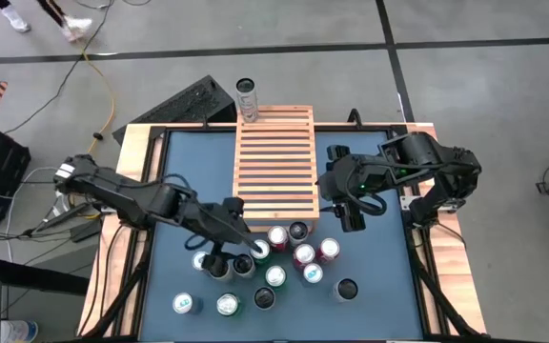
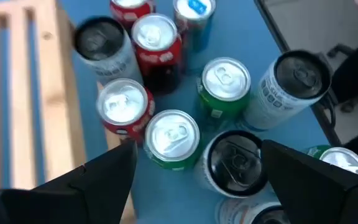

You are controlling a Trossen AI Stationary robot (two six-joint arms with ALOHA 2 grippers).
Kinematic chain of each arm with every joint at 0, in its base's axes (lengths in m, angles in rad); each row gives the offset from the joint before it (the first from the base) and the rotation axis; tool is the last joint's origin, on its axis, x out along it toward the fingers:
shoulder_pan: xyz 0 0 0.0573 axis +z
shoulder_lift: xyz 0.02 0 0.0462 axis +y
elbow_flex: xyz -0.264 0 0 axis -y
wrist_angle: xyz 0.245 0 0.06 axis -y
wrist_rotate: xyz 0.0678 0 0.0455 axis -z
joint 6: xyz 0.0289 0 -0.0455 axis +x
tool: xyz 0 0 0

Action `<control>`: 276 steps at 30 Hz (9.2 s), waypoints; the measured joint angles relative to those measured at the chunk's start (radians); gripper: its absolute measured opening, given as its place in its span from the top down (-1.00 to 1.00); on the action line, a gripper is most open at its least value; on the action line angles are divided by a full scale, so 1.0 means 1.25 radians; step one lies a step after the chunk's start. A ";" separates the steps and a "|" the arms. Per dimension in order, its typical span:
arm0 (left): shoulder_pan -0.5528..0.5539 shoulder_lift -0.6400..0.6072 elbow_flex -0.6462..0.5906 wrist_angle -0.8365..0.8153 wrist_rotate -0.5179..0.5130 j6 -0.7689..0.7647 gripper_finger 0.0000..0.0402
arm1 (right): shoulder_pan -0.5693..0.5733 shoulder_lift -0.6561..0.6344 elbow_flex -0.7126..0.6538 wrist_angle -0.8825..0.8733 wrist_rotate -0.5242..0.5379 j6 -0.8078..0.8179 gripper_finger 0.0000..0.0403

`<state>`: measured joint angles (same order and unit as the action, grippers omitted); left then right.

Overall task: Place canned beverage on shelf
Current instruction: Put the right white yellow soda can on the shelf aligned with the other white yellow soda can

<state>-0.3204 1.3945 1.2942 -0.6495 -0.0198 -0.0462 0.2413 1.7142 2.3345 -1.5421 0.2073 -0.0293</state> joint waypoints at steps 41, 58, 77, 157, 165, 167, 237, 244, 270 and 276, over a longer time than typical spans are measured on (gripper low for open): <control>-0.050 0.117 -0.024 0.020 0.048 0.020 -0.64 | 0.000 0.000 0.001 -0.018 -0.001 -0.017 -0.35; -0.039 0.117 -0.070 0.056 0.062 0.075 -0.57 | 0.000 0.000 0.001 -0.017 -0.001 0.002 -0.35; -0.030 0.117 -0.059 0.059 0.068 0.028 -0.22 | -0.001 0.000 0.001 -0.017 -0.001 0.017 -0.35; 0.676 0.433 0.837 -0.397 0.082 0.373 -0.22 | -0.461 -0.161 0.000 0.006 -0.068 -0.187 -0.35; 0.715 0.428 0.833 -0.352 0.110 0.384 -0.22 | -0.463 -0.145 0.000 0.010 -0.068 -0.189 -0.35; 0.729 0.428 0.833 -0.352 0.125 0.372 -0.22 | -0.463 -0.138 0.000 0.011 -0.069 -0.192 -0.35; 0.751 0.429 0.832 -0.402 0.162 0.446 -0.53 | -0.513 -0.097 0.001 0.094 -0.109 -0.236 -0.35; 0.751 0.429 0.832 -0.401 0.165 0.475 -0.53 | -0.542 -0.097 0.001 0.100 -0.147 -0.236 -0.35; 0.748 0.430 0.833 -0.395 0.144 0.537 -0.19 | -0.540 -0.097 0.001 0.099 -0.148 -0.235 -0.35; 0.748 0.430 0.833 -0.376 0.146 0.530 -0.21 | -0.540 -0.097 0.001 0.102 -0.148 -0.233 -0.35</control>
<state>0.6151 1.9320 2.3352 -1.1196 0.1632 0.6168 -0.4339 1.5925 2.3356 -1.4146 0.0227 -0.3201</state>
